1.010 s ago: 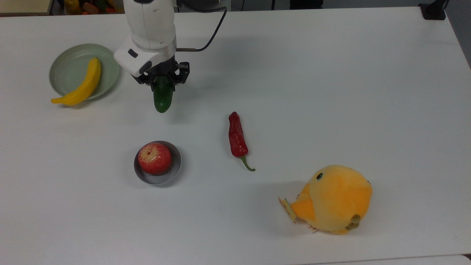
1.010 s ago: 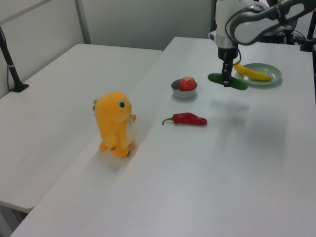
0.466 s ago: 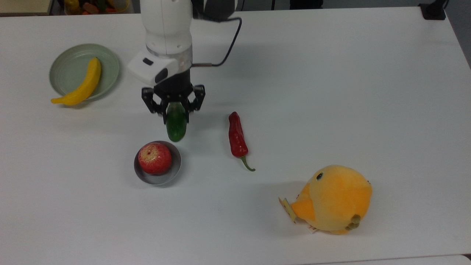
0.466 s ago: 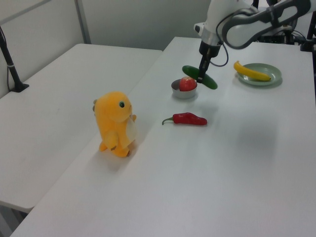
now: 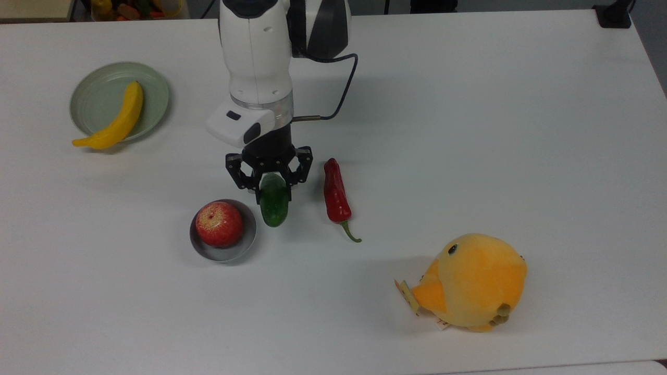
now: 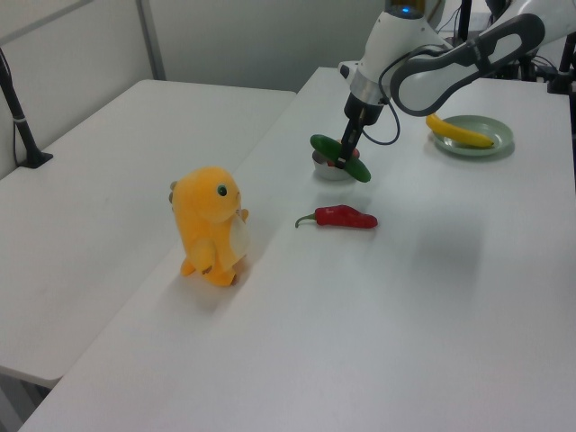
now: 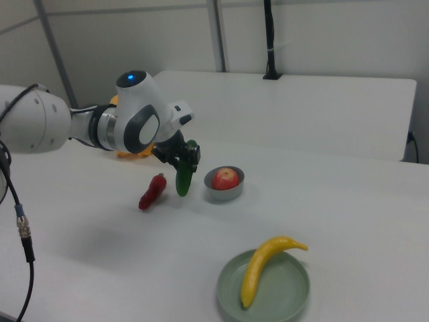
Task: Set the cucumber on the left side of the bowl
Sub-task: 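Carry the cucumber toward the grey bowl holding the apple, then lower the cucumber beside the bowl and open the gripper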
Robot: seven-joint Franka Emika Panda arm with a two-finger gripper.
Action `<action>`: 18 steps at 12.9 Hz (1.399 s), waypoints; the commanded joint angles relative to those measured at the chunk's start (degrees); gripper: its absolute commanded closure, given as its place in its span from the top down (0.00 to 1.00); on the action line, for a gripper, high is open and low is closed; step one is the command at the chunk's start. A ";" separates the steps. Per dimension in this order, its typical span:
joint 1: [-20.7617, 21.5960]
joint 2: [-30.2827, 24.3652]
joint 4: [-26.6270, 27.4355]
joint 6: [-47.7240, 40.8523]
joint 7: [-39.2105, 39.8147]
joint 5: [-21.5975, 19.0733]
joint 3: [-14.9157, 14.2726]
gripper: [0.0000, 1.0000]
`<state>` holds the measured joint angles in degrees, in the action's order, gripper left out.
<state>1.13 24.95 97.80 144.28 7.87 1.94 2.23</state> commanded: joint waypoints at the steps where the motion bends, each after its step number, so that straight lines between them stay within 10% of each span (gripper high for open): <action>1: 0.36 3.96 -2.70 5.53 -1.80 -1.50 0.32 0.05; 7: 0.36 6.25 -2.79 10.40 -1.98 -1.24 0.32 0.12; 15: 0.10 6.25 -2.88 10.94 -2.60 -1.33 0.32 0.94; 18: -0.08 4.68 -2.79 10.76 -2.51 -1.24 0.32 1.00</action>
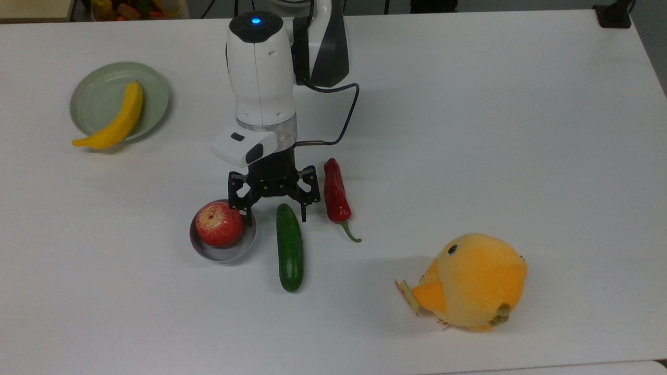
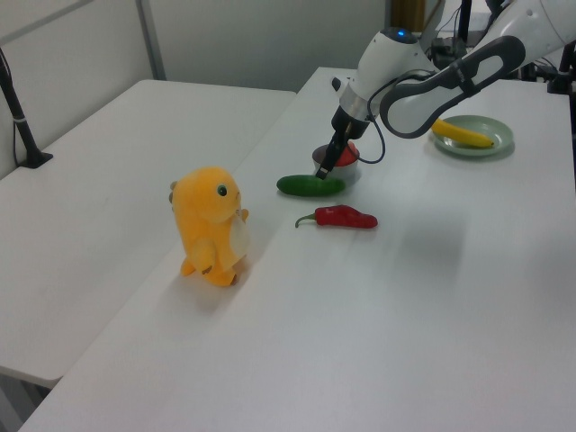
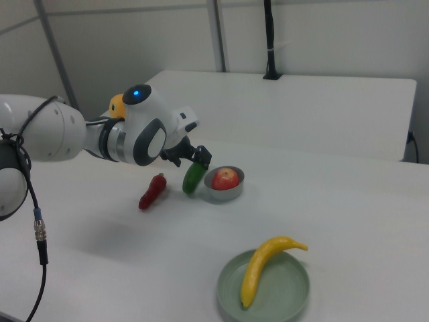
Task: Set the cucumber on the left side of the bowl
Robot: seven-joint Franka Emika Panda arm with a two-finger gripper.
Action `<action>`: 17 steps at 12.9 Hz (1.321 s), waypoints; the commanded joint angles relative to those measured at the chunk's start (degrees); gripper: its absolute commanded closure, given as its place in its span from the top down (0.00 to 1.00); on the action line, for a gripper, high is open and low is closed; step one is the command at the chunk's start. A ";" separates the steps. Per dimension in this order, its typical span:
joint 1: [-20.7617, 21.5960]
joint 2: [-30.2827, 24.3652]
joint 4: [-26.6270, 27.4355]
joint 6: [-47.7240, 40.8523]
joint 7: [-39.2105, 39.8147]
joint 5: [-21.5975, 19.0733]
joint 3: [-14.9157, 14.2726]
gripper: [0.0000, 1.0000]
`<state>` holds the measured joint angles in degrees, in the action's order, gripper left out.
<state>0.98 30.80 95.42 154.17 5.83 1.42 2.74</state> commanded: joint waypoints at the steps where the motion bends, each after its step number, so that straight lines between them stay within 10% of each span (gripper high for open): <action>1: 0.08 -2.05 -0.41 0.69 -0.56 -0.80 -0.20 1.00; 17: -0.89 -29.56 -0.06 -47.18 -8.82 -3.53 -3.98 1.00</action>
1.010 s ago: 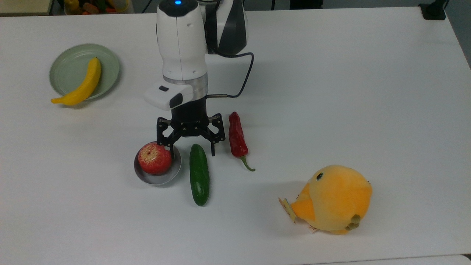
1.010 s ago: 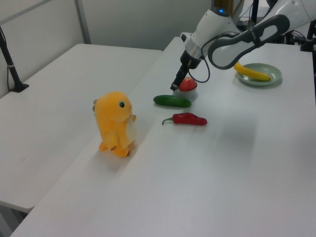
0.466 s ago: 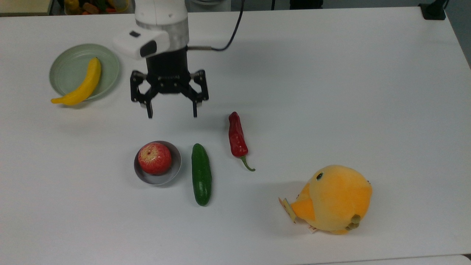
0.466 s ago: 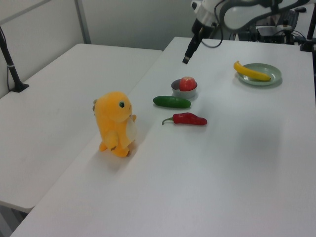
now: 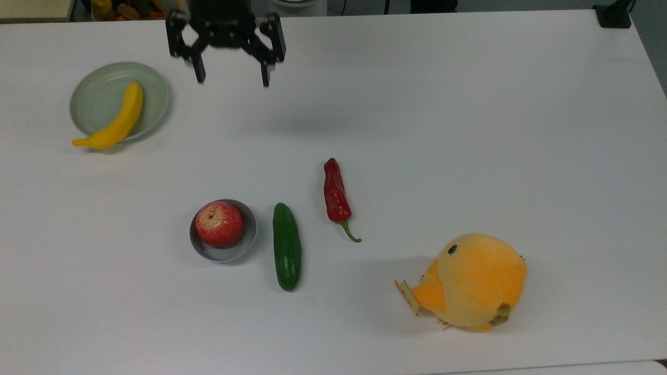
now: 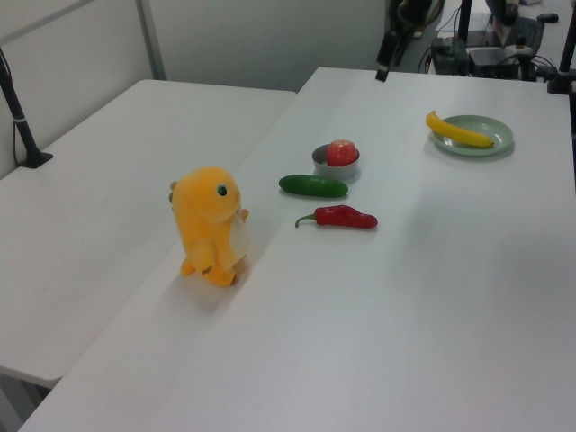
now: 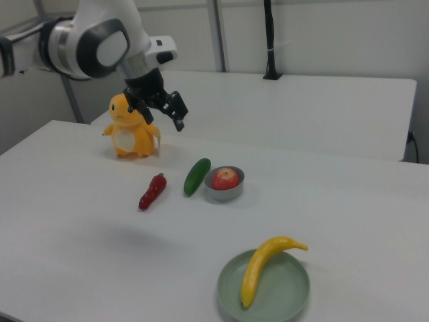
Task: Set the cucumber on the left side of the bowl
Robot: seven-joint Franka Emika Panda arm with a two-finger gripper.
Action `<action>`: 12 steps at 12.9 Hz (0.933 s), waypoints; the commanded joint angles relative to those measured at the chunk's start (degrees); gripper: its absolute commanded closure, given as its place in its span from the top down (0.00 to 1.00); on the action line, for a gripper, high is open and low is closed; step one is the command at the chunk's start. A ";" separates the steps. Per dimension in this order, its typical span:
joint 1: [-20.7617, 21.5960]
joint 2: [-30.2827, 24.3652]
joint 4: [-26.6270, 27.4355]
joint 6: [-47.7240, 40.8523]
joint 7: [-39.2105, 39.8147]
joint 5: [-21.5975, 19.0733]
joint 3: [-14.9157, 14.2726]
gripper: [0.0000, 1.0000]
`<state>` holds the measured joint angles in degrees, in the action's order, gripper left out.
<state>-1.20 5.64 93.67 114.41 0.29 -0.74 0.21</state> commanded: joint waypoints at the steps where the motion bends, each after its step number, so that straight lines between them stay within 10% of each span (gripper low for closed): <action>1: 1.37 -5.37 1.70 -9.97 -3.28 -1.37 -1.44 1.00; 12: 4.89 -8.19 1.61 -19.40 -1.10 -4.53 -4.60 1.00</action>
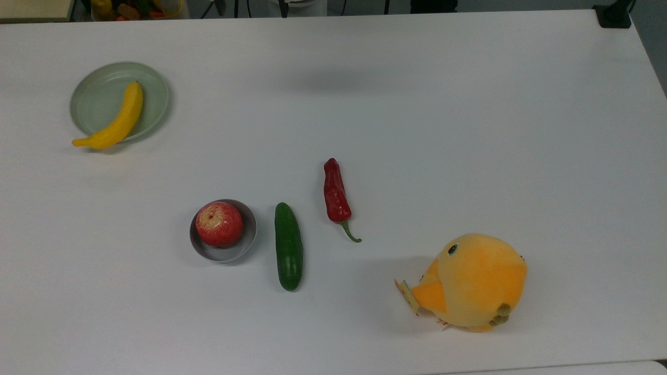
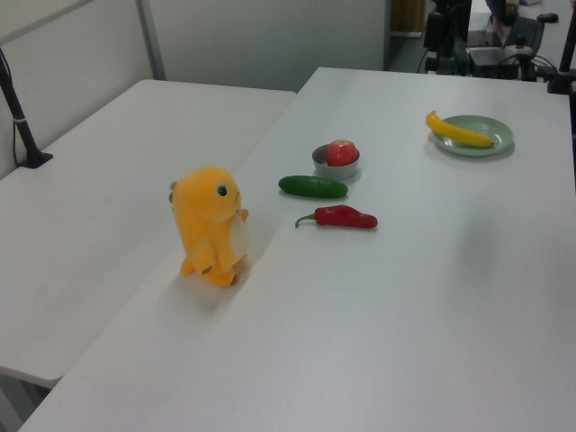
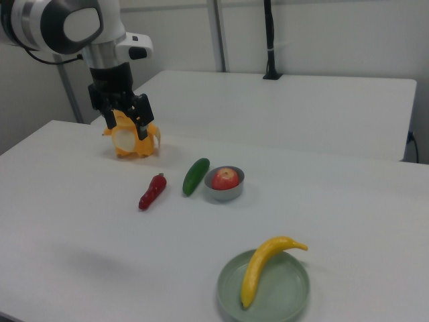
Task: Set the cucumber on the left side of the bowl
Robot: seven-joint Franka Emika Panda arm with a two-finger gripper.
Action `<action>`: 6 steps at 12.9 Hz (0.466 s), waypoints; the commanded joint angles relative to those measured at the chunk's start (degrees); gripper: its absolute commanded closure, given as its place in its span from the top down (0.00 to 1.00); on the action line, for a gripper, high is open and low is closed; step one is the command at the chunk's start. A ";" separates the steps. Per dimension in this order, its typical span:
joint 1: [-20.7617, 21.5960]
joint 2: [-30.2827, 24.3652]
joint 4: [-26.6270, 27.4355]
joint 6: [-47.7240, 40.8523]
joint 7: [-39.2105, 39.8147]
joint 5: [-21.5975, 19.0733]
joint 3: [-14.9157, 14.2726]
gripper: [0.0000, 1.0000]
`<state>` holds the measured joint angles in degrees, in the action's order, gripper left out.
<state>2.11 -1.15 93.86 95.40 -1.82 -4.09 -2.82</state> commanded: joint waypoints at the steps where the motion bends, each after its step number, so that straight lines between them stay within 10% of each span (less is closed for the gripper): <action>1: 1.58 -1.40 1.41 -0.31 2.16 -1.18 -1.58 1.00; 6: 1.58 -0.96 1.50 0.04 7.62 -1.27 -1.66 1.00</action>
<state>2.54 -1.15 93.99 95.40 3.22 -4.18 -3.21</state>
